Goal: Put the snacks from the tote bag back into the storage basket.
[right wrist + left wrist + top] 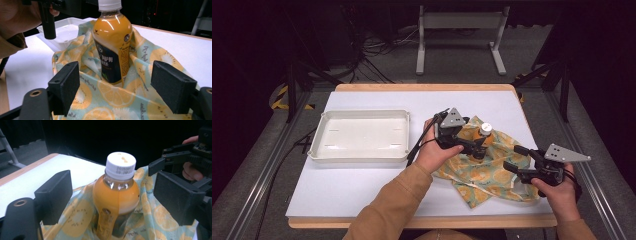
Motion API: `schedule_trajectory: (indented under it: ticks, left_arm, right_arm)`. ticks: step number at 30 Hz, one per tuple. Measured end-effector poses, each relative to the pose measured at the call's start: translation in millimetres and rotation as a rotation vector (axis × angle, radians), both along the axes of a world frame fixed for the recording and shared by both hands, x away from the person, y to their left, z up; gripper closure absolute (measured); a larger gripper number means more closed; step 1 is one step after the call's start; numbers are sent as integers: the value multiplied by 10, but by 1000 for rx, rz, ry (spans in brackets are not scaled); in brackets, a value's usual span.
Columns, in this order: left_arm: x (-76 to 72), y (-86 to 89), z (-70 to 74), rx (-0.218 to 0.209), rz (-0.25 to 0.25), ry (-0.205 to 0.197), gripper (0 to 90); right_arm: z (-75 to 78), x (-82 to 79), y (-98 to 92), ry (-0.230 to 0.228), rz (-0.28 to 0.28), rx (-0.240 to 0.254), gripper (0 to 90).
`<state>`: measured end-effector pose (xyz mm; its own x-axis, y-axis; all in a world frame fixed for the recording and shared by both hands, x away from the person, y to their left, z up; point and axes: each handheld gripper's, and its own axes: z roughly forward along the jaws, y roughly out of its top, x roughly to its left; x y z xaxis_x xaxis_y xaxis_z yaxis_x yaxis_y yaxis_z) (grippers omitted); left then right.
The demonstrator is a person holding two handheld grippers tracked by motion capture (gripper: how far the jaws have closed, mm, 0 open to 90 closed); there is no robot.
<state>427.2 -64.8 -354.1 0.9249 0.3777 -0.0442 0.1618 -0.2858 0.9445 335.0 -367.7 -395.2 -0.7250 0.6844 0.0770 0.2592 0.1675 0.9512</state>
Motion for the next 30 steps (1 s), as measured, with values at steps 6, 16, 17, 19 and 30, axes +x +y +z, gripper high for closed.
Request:
schedule_trajectory:
  ticks: [6,16,17,19,30]
  left_arm:
    - [30,-71,-25,-25,-15,8,228]
    - [105,-143,-97,-71,-46,27,327]
    - [110,-163,-110,-60,-57,28,371]
    - [119,-179,-122,-57,-64,28,393]
    - [166,-225,-172,-84,-122,-25,549]
  right_arm:
    - [19,-10,-20,-12,-11,11,239]
    - [23,-9,-34,-19,-1,26,254]
    - [22,-10,-41,-16,-1,29,256]
    - [21,-9,-44,-15,1,31,256]
    - [13,-5,-59,-4,5,40,263]
